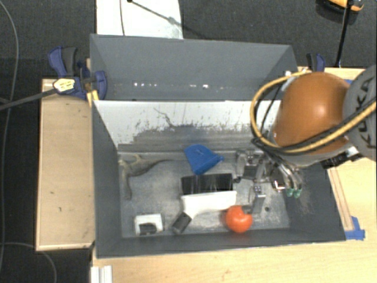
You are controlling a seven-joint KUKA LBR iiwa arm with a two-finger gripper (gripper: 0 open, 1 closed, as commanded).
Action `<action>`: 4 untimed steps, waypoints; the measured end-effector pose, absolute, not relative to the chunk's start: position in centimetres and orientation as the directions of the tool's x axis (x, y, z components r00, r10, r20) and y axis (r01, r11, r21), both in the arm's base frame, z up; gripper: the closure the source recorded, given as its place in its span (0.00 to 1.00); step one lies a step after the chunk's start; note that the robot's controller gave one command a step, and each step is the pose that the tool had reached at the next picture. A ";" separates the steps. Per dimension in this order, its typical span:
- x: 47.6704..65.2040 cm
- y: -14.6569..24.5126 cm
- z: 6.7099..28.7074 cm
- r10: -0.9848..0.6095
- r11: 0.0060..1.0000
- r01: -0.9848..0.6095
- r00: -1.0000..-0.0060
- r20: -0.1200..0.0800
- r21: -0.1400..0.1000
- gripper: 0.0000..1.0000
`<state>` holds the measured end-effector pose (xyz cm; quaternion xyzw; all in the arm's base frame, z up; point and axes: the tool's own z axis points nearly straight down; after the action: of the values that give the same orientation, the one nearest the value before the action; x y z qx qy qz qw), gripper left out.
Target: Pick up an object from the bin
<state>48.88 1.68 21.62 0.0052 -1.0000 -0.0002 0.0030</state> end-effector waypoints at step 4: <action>51.9 5.3 14.0 -0.083 0.997 -0.083 -0.996 -0.008 0.001 0.00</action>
Offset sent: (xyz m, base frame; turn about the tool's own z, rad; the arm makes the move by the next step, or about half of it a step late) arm 0.0231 0.0455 -0.1462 -0.1833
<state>51.87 5.34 14.00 0.0417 -0.9991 -0.0009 -0.0040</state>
